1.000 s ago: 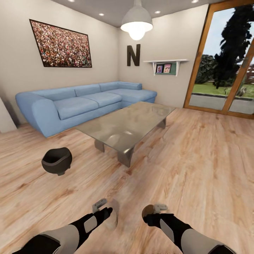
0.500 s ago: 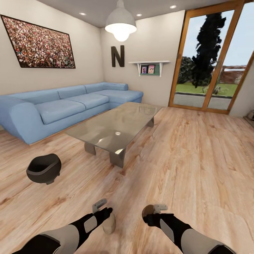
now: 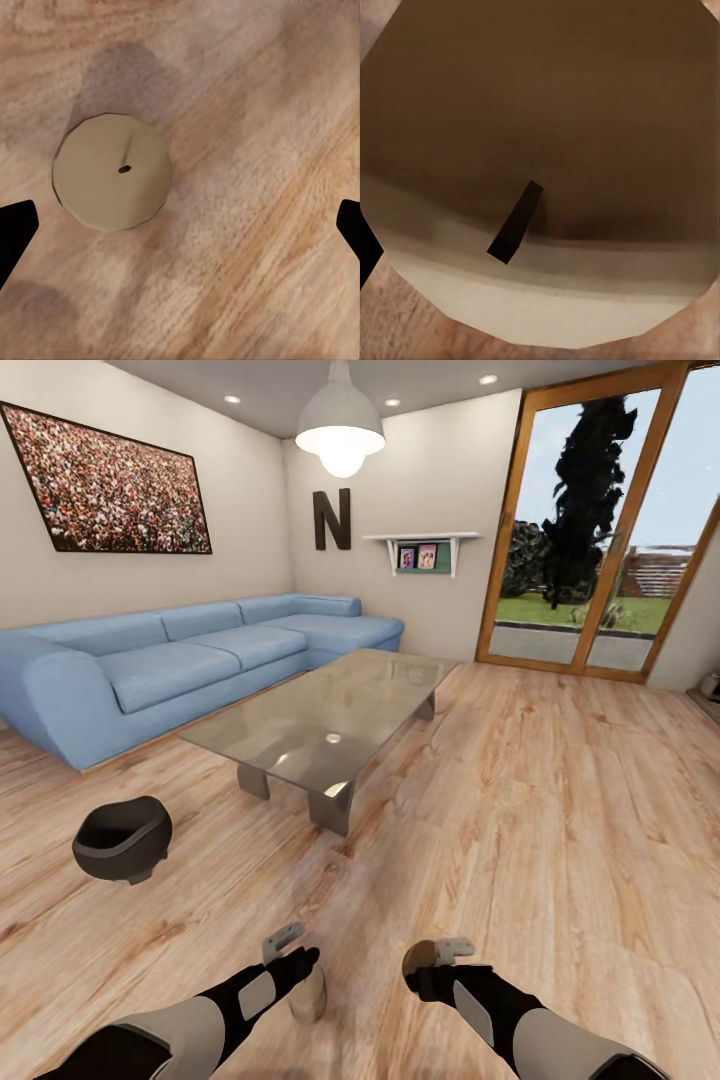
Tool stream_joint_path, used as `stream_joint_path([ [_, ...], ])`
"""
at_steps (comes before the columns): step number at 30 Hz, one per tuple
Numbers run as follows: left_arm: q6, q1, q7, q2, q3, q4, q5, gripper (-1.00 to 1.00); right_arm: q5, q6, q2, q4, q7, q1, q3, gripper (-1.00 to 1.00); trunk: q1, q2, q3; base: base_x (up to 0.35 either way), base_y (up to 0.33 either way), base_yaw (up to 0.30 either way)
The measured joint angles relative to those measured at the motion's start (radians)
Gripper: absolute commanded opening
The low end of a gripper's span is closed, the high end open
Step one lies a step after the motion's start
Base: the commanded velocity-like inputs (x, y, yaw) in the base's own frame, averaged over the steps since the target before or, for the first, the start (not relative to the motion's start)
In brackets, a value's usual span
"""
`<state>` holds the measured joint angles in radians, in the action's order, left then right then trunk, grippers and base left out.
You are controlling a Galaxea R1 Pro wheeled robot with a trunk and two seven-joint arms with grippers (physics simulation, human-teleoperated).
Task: Place each of the two pumpkins and all three candles from the living room inside a cabinet in the living room (use any cabinet), then make sure every cabinet is closed, and position the cauldron so it is next to a table in the living room.
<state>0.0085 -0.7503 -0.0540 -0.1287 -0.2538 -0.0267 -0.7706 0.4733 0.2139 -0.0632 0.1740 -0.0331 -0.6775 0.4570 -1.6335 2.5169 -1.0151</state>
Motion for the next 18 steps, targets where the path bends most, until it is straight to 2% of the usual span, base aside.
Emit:
stream_joint_path([
  [1,-0.001,0.000,-0.001,0.000,-0.001,0.002,0.004,1.00,0.000,0.000,0.000,0.000,-0.001,0.000,0.000,-1.00,0.000,0.000,0.000,0.000,0.000,0.000],
  [5,-0.004,0.000,-0.001,0.001,-0.003,0.005,0.057,1.00,0.001,0.001,0.001,0.005,-0.001,0.000,-0.002,-1.00,0.000,0.000,0.000,0.000,0.000,0.000],
  [6,-0.004,0.000,0.000,-0.001,-0.003,0.006,0.117,1.00,0.002,0.006,0.005,0.027,-0.001,-0.001,-0.010,-1.00,0.000,0.000,0.000,0.000,0.000,0.000],
  [7,-0.003,0.000,-0.001,-0.001,-0.003,0.006,0.137,1.00,0.006,0.010,0.006,0.058,-0.001,0.000,-0.012,-1.00,0.000,0.000,0.000,0.000,0.000,0.000],
  [10,0.000,0.000,-0.001,-0.001,-0.003,0.006,0.160,1.00,0.007,0.038,0.007,0.121,0.001,0.000,-0.011,-1.00,0.000,0.000,0.000,0.000,0.000,0.000],
  [15,0.002,0.000,-0.005,0.001,-0.004,0.006,0.173,1.00,0.008,0.107,0.008,0.177,0.000,-0.001,-0.014,-1.00,0.000,0.000,0.000,0.000,0.000,0.000],
  [18,0.003,0.000,-0.002,0.001,-0.004,0.006,0.207,1.00,0.012,0.171,0.013,0.258,0.000,-0.001,-0.013,-1.00,0.000,0.000,0.000,0.000,0.000,0.000],
])
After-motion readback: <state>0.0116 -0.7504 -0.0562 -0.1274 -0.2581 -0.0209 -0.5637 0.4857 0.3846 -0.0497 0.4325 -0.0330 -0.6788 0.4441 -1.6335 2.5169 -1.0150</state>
